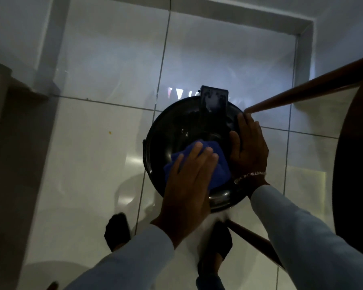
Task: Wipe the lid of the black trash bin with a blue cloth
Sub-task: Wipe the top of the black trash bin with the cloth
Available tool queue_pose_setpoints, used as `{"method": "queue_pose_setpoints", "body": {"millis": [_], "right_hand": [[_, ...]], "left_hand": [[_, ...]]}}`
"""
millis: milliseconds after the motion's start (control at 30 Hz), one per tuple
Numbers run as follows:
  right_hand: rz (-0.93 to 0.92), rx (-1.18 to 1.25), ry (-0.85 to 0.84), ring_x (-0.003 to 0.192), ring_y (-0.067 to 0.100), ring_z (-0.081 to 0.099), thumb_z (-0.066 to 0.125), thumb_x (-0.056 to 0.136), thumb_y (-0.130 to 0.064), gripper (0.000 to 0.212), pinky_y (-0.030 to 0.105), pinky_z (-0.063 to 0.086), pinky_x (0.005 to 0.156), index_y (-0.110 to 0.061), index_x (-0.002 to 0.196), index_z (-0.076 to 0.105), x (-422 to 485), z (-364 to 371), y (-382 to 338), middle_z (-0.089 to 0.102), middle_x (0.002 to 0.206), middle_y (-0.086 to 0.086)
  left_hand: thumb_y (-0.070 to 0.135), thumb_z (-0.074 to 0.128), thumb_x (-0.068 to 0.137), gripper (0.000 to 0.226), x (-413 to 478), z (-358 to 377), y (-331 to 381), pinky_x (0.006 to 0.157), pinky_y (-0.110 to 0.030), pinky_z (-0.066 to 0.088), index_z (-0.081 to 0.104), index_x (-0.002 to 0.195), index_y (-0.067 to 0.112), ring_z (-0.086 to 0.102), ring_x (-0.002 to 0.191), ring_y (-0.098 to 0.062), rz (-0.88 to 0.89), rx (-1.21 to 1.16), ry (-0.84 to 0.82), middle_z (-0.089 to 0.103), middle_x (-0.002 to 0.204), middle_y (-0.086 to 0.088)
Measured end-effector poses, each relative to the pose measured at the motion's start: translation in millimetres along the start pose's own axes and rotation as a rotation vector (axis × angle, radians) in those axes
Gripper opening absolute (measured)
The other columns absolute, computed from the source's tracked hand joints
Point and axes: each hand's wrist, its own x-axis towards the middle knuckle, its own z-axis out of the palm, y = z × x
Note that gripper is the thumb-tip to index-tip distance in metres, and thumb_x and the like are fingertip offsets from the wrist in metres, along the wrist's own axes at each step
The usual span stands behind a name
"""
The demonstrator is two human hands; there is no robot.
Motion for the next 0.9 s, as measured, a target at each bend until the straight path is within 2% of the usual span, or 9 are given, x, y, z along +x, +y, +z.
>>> {"method": "queue_pose_setpoints", "body": {"millis": [67, 133, 200, 267, 333, 400, 567, 733, 900], "right_hand": [[-0.005, 0.01, 0.011, 0.143, 0.034, 0.029, 0.037, 0.094, -0.036, 0.054, 0.053, 0.031, 0.114, -0.016, 0.144, 0.034, 2, 0, 1, 0.037, 0.152, 0.013], [0.0, 0.012, 0.019, 0.143, 0.033, 0.028, 0.036, 0.095, -0.038, 0.054, 0.049, 0.026, 0.115, -0.017, 0.144, 0.032, 3, 1, 1, 0.036, 0.153, 0.011], [0.0, 0.007, 0.035, 0.143, 0.033, 0.028, 0.037, 0.095, -0.038, 0.053, 0.046, 0.025, 0.114, -0.017, 0.144, 0.033, 3, 3, 3, 0.037, 0.152, 0.01], [-0.015, 0.011, 0.052, 0.142, 0.033, 0.03, 0.039, 0.095, -0.035, 0.053, 0.043, 0.027, 0.113, -0.015, 0.143, 0.034, 2, 5, 3, 0.039, 0.151, 0.011], [-0.025, 0.013, 0.067, 0.141, 0.032, 0.033, 0.041, 0.095, -0.033, 0.052, 0.04, 0.028, 0.113, -0.014, 0.143, 0.036, 3, 6, 3, 0.041, 0.15, 0.012], [-0.035, 0.011, 0.079, 0.14, 0.031, 0.034, 0.041, 0.095, -0.033, 0.051, 0.039, 0.029, 0.112, -0.013, 0.142, 0.037, 3, 6, 4, 0.042, 0.149, 0.012], [-0.035, -0.008, 0.079, 0.141, 0.032, 0.033, 0.034, 0.095, -0.039, 0.055, 0.044, 0.031, 0.113, -0.013, 0.143, 0.037, 4, 6, 5, 0.041, 0.15, 0.012], [-0.004, -0.011, 0.084, 0.143, 0.033, 0.03, 0.032, 0.095, -0.041, 0.055, 0.053, 0.033, 0.113, -0.015, 0.143, 0.036, 1, 8, 4, 0.038, 0.151, 0.011], [0.018, 0.011, 0.052, 0.144, 0.033, 0.028, 0.031, 0.094, -0.043, 0.055, 0.059, 0.032, 0.111, -0.019, 0.144, 0.034, 3, 7, 5, 0.036, 0.153, 0.01]], "left_hand": [[0.008, 0.054, 0.088, 0.05, 17, -17, -2, 0.111, -0.063, 0.03, 0.038, 0.135, 0.007, 0.031, 0.141, -0.033, -0.05, -0.088, 0.144, 0.044, 0.144, -0.013], [0.009, 0.05, 0.091, 0.048, 38, -31, -12, 0.114, -0.063, 0.023, 0.036, 0.137, 0.006, 0.028, 0.142, -0.035, -0.064, -0.056, 0.209, 0.04, 0.146, -0.013], [0.014, 0.048, 0.093, 0.046, 56, -35, -25, 0.116, -0.063, 0.017, 0.039, 0.138, 0.007, 0.024, 0.144, -0.035, -0.051, 0.025, 0.137, 0.039, 0.148, -0.013], [0.02, 0.051, 0.091, 0.051, 63, -29, -35, 0.114, -0.066, 0.014, 0.04, 0.14, 0.01, 0.02, 0.145, -0.034, -0.016, 0.132, -0.048, 0.037, 0.151, -0.011], [0.036, 0.05, 0.09, 0.058, 60, -18, -44, 0.113, -0.067, 0.014, 0.037, 0.142, 0.014, 0.014, 0.147, -0.033, 0.049, 0.254, -0.227, 0.03, 0.155, -0.008], [0.052, 0.042, 0.089, 0.065, 51, -13, -51, 0.113, -0.065, 0.012, 0.034, 0.144, 0.018, 0.01, 0.148, -0.03, 0.098, 0.311, -0.297, 0.025, 0.157, -0.006], [0.059, 0.024, 0.091, 0.064, 70, -6, -47, 0.112, -0.066, 0.014, 0.025, 0.147, 0.028, 0.009, 0.149, -0.029, 0.017, 0.304, -0.28, 0.021, 0.16, -0.003], [0.055, 0.026, 0.093, 0.061, 76, 6, -43, 0.114, -0.061, 0.017, 0.023, 0.148, 0.029, 0.01, 0.148, -0.028, -0.11, 0.362, -0.24, 0.02, 0.16, 0.0], [0.047, 0.034, 0.091, 0.059, 12, 7, -44, 0.113, -0.061, 0.019, 0.032, 0.145, 0.023, 0.013, 0.148, -0.027, -0.077, 0.316, -0.194, 0.029, 0.156, -0.001]]}}
